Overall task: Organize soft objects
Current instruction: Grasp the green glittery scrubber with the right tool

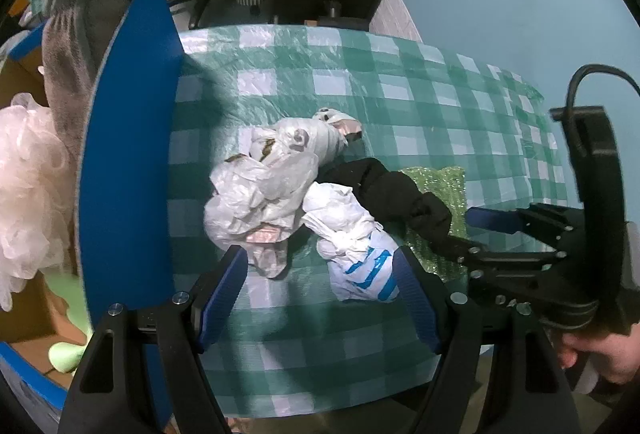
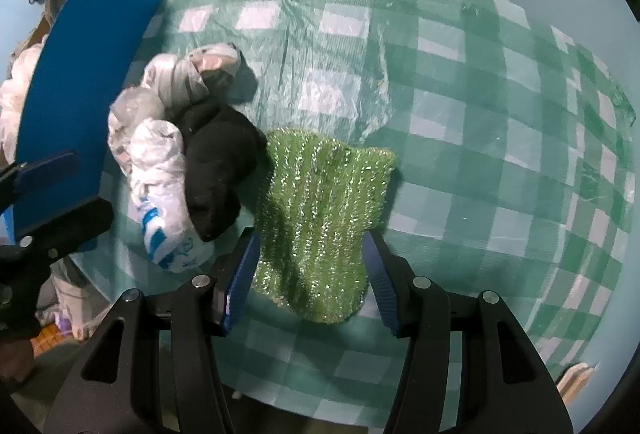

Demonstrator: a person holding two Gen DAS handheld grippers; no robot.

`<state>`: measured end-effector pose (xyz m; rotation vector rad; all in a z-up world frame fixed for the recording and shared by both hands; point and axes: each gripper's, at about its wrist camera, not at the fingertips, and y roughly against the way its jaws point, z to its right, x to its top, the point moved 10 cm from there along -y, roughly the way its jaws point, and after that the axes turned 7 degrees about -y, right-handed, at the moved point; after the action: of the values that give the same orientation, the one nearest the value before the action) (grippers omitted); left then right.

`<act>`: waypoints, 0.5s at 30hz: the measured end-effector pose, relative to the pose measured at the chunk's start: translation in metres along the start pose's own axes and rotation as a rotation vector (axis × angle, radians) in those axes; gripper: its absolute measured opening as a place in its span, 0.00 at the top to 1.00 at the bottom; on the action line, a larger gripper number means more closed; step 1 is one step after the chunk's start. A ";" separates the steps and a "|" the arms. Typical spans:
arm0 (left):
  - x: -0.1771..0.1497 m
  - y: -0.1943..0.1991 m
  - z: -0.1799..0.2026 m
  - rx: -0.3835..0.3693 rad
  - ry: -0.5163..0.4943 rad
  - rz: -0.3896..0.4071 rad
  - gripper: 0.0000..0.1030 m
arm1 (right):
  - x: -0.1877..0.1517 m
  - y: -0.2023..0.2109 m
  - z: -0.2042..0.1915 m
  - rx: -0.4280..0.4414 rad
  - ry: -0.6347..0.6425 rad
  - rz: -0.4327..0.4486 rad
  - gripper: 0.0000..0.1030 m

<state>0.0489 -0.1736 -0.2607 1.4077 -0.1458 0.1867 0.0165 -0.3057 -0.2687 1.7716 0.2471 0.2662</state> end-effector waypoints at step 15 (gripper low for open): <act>-0.006 -0.020 0.017 -0.040 0.053 -0.039 0.24 | -0.006 -0.016 -0.005 -0.095 0.086 0.035 0.71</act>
<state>0.0478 -0.1942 -0.2789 1.3636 -0.0782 0.1879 0.0093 -0.2996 -0.2831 1.6735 0.2607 0.3744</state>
